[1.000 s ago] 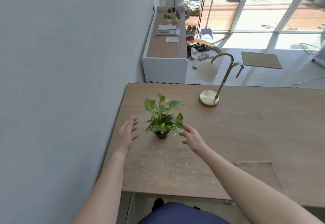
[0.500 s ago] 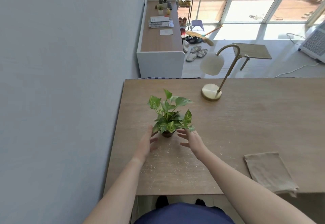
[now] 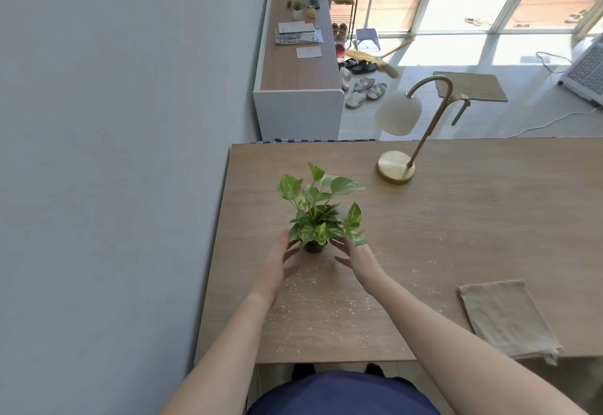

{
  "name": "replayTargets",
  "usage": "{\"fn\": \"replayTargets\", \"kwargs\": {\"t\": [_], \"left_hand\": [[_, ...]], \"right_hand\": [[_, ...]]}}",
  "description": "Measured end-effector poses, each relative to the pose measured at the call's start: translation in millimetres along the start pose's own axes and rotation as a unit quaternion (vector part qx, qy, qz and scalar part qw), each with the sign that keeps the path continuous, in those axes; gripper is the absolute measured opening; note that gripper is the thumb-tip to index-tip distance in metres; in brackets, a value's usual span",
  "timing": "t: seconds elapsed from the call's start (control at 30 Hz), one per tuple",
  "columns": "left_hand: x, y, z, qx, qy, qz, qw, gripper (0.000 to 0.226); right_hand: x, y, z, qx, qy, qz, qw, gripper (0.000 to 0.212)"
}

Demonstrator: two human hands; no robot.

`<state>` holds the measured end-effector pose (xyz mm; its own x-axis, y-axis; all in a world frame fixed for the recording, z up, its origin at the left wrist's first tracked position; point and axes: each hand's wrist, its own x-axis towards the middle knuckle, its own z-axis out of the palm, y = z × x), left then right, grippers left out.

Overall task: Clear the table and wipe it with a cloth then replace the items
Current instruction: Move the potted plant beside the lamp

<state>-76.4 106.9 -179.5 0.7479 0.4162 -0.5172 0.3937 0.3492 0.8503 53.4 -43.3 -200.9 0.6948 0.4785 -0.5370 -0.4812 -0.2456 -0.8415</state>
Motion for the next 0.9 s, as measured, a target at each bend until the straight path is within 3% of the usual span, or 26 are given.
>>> {"fn": "replayTargets", "kwargs": {"t": [0.1,0.43,0.9], "left_hand": [[-0.6,5.3,3.9,-0.024,0.002,0.002,1.0,0.072],[9.7,44.8,15.0,-0.051,-0.023,0.04,0.998,0.092],[53.8,109.2,35.0,-0.032,-0.036,0.026,0.998,0.084]], "right_hand": [[-4.0,-6.4,-1.8,-0.004,-0.002,-0.005,1.0,0.032],[-11.1,-53.9,-12.6,-0.026,-0.051,-0.04,0.998,0.05],[25.3,-120.3,-29.3,-0.047,-0.057,-0.046,0.996,0.053]]}}
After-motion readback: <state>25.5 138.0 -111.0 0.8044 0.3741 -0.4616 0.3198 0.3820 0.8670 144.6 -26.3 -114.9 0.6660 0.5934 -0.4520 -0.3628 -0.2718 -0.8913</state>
